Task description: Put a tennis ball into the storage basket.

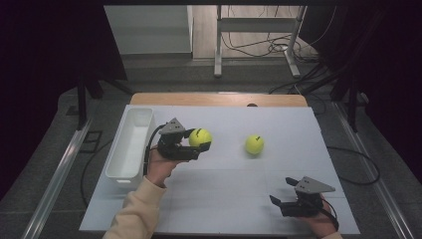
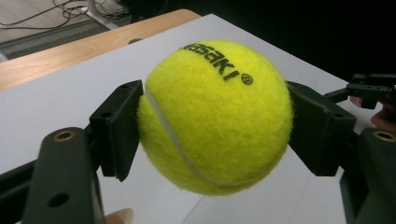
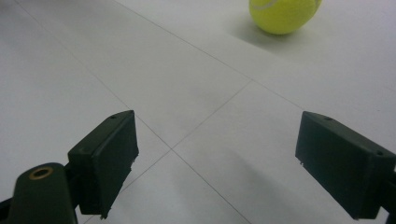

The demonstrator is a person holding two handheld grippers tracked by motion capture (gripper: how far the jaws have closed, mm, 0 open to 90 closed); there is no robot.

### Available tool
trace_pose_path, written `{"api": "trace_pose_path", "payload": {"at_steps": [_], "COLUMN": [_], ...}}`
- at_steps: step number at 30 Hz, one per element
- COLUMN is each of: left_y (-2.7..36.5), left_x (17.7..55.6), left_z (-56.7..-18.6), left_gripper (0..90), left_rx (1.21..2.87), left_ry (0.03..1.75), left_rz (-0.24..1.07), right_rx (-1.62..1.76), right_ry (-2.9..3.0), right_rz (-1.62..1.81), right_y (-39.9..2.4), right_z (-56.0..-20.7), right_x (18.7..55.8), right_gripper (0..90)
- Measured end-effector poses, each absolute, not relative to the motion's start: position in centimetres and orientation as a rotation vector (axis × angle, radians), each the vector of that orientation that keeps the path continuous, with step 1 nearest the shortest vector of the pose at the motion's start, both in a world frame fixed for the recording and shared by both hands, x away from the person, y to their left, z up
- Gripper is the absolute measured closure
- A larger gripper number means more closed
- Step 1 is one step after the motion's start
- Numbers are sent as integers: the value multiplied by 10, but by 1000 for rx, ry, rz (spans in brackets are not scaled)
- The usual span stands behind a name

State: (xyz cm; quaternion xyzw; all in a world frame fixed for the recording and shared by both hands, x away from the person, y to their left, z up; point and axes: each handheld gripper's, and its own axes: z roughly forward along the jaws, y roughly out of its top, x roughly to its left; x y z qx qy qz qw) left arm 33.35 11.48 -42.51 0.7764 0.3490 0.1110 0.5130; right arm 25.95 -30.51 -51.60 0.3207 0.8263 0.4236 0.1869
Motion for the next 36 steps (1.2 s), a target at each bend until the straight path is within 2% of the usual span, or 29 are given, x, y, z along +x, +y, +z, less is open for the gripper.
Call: {"api": "trace_pose_path", "payload": {"at_steps": [36], "left_y": [150], "left_x": [333], "left_z": [-413], "left_gripper": [263], "left_rx": [1794], "left_ry": [898], "left_rz": [326], "right_rx": [903], "right_ry": [2323], "right_rz": [1190], "right_y": [-306], "right_z": [-516], "right_x": [260], "right_gripper": [133]}}
